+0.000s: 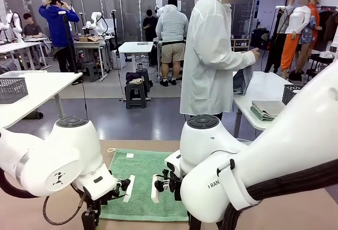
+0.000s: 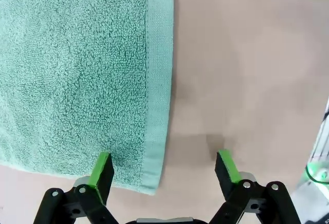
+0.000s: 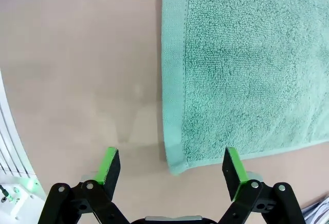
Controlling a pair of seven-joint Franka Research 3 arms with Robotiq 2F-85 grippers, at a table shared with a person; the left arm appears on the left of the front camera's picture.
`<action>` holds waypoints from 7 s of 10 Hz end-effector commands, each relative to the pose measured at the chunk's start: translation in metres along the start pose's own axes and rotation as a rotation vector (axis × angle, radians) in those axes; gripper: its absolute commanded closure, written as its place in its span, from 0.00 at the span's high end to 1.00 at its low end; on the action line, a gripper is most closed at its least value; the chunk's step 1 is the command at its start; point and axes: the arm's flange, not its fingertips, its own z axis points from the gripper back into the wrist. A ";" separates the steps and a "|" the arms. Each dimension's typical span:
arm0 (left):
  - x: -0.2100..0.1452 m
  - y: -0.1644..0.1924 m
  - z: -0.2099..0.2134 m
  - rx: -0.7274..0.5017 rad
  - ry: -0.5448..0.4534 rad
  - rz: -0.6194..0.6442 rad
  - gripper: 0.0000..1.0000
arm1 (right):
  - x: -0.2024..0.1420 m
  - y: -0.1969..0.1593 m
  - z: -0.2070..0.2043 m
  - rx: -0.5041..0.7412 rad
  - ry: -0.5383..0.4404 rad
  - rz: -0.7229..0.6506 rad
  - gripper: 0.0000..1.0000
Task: Fold the towels and place them in the basket.
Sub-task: When a person lays out a Towel with hook on the table, fold it in half twice.
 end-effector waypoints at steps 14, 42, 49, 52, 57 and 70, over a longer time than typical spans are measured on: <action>-0.008 0.014 -0.010 0.049 -0.023 0.008 0.66 | 0.001 -0.023 -0.013 0.075 -0.003 0.042 0.66; -0.007 0.030 0.005 -0.056 -0.006 -0.024 0.44 | 0.000 -0.032 -0.016 0.151 -0.013 0.047 0.35; -0.006 0.032 0.002 -0.099 0.026 -0.018 0.00 | -0.003 -0.030 -0.020 0.175 -0.019 0.045 0.00; -0.005 0.032 0.008 -0.090 0.038 -0.034 0.00 | -0.004 -0.028 -0.018 0.176 -0.015 0.060 0.00; -0.012 0.045 0.056 0.005 -0.042 0.032 0.00 | -0.016 -0.041 0.050 0.049 -0.084 0.043 0.00; -0.006 0.094 0.086 0.060 -0.029 0.043 0.04 | -0.001 -0.099 0.087 0.036 -0.121 0.055 0.04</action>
